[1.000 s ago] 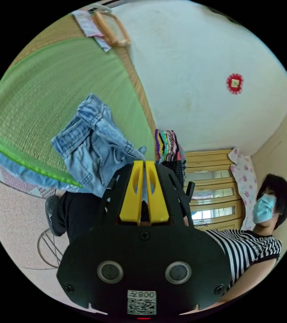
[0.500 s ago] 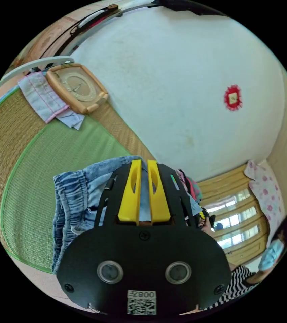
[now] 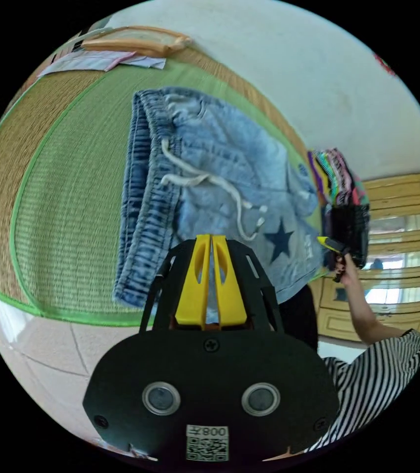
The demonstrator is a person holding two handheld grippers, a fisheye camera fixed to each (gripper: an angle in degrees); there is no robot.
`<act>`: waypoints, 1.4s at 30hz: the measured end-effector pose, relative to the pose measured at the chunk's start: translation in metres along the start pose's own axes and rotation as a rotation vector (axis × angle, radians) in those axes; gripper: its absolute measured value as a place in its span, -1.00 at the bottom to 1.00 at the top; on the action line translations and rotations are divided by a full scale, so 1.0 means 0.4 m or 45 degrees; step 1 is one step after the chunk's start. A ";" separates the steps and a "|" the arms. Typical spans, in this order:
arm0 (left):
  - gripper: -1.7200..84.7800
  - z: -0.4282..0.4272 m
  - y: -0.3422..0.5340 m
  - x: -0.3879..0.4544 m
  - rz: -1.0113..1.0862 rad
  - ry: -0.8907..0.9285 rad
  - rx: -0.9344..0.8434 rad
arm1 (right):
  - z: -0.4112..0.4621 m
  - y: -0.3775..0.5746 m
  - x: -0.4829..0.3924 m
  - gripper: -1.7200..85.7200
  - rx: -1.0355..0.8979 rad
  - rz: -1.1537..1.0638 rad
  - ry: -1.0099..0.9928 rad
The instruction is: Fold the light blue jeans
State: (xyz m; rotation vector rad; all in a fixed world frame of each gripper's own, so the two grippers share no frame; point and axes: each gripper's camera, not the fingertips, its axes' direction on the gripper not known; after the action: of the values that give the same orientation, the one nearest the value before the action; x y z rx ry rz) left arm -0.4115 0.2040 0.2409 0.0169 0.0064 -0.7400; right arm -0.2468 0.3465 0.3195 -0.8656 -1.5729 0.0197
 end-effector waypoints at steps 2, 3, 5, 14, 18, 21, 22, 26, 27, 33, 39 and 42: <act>-0.95 0.004 -0.004 0.040 0.078 -0.061 -0.006 | 0.113 0.017 -0.085 -0.96 -0.096 -0.093 0.106; -0.95 0.005 -0.013 0.064 0.092 -0.109 -0.034 | 0.140 0.018 -0.101 -0.96 -0.120 -0.108 0.138; -0.96 0.003 -0.032 0.108 0.141 -0.174 -0.060 | 0.235 0.009 -0.147 -0.96 -0.182 -0.126 0.241; -0.96 -0.052 -0.097 0.222 0.077 -0.462 -0.035 | 0.423 -0.068 -0.338 -0.96 -0.196 -0.274 0.257; -0.96 -0.087 -0.116 0.236 -0.042 -0.529 -0.032 | 0.522 -0.082 -0.415 -0.96 -0.223 -0.331 0.182; -0.95 -0.108 -0.121 0.274 -0.091 -0.479 0.024 | 0.580 -0.082 -0.449 -0.96 -0.217 -0.359 0.171; -0.95 -0.117 -0.122 0.307 -0.072 -0.478 0.071 | 0.592 -0.081 -0.442 -0.96 -0.216 -0.352 0.144; -0.92 -0.118 -0.140 0.432 0.076 -0.328 0.167 | 0.562 -0.066 -0.347 -0.95 -0.107 -0.249 -0.053; -0.90 -0.111 -0.153 0.478 0.138 -0.260 0.180 | 0.548 -0.064 -0.325 -0.95 -0.073 -0.225 -0.065; -0.82 -0.036 -0.274 0.752 0.484 0.080 0.180 | 0.370 -0.065 -0.004 -0.88 0.349 0.118 -0.155; -0.81 0.100 -0.396 1.046 0.776 0.238 0.045 | 0.331 -0.097 0.294 -0.79 0.613 0.403 -0.309; -0.81 0.161 -0.429 1.165 0.866 0.261 -0.013 | 0.373 -0.132 0.378 -0.78 0.659 0.470 -0.369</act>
State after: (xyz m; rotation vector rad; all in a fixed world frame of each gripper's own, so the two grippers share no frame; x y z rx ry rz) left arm -0.1831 -0.2380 0.2976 0.0811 0.1918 -0.0552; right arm -0.3925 0.4567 0.4400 -0.7440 -1.5453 0.8126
